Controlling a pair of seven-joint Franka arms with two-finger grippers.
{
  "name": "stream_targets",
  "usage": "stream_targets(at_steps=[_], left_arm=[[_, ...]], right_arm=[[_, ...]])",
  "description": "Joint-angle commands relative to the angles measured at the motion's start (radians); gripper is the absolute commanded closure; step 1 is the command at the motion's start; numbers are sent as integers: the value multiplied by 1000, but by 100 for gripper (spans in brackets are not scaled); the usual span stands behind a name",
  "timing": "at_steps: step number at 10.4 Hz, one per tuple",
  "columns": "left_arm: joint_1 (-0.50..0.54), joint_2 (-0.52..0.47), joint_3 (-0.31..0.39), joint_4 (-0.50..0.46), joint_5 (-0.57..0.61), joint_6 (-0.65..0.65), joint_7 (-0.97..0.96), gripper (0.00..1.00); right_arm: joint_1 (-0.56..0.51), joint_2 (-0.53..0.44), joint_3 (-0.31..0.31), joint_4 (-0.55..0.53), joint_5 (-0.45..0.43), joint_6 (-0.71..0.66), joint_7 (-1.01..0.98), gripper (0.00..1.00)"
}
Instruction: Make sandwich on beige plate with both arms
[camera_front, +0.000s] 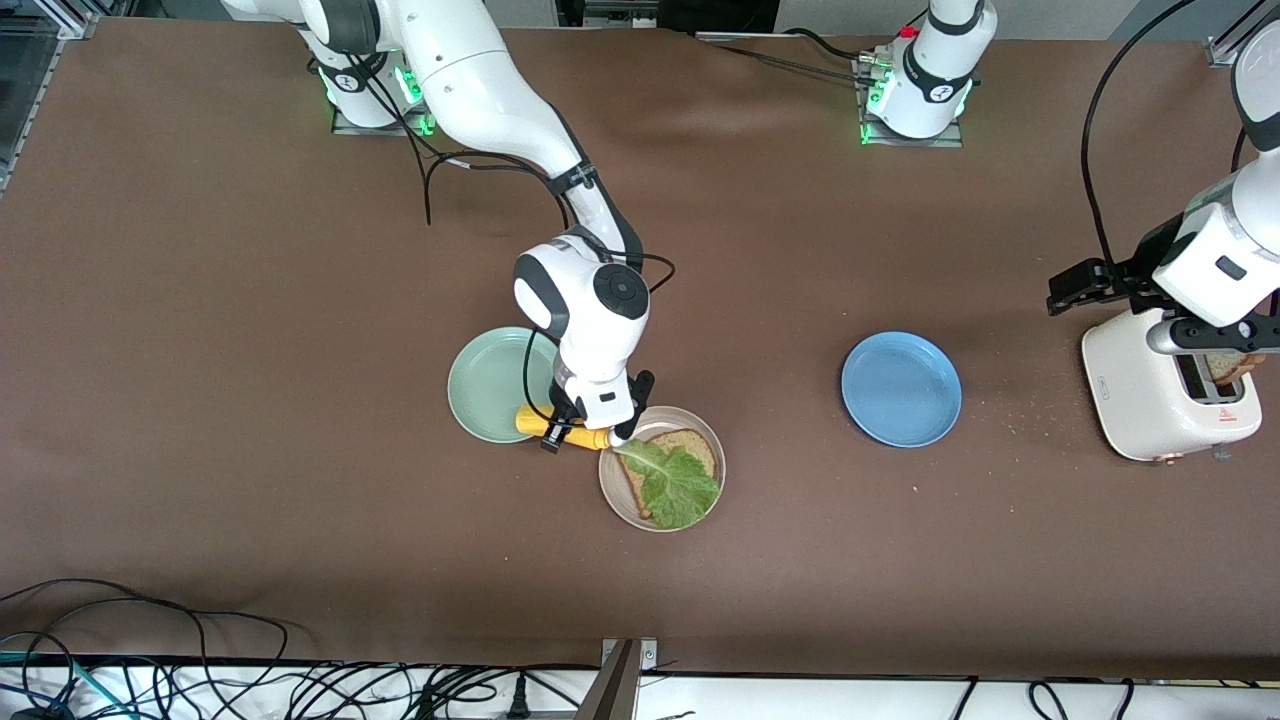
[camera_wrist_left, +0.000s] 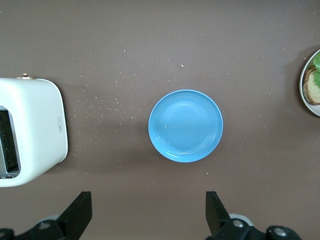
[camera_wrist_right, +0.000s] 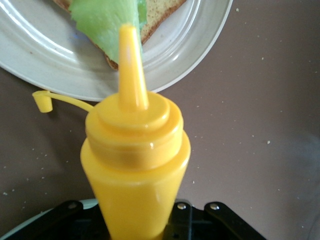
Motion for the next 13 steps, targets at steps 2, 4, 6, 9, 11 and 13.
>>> stream_targets(at_steps=[2,4,6,9,11,13], left_arm=[[-4,12,2,32,-10,-22,0,0],[-4,12,2,32,-10,-22,0,0],[-4,12,3,32,-9,-22,0,0],[-4,12,2,32,-9,-22,0,0],[-4,12,2,32,-10,-22,0,0],[-4,12,2,32,-10,-22,0,0]], right_arm=[[-6,15,2,47,-20,-51,-63,100],[-2,15,2,42,-25,-60,-86,100],[-6,-11,-6,47,-5,-106,-92,100],[-69,-169,-26,45,75,-271,-124,100],[-120,-267,-49,44,125,-440,-170,100],[-211,-362,-55,23,176,-584,-233,100]])
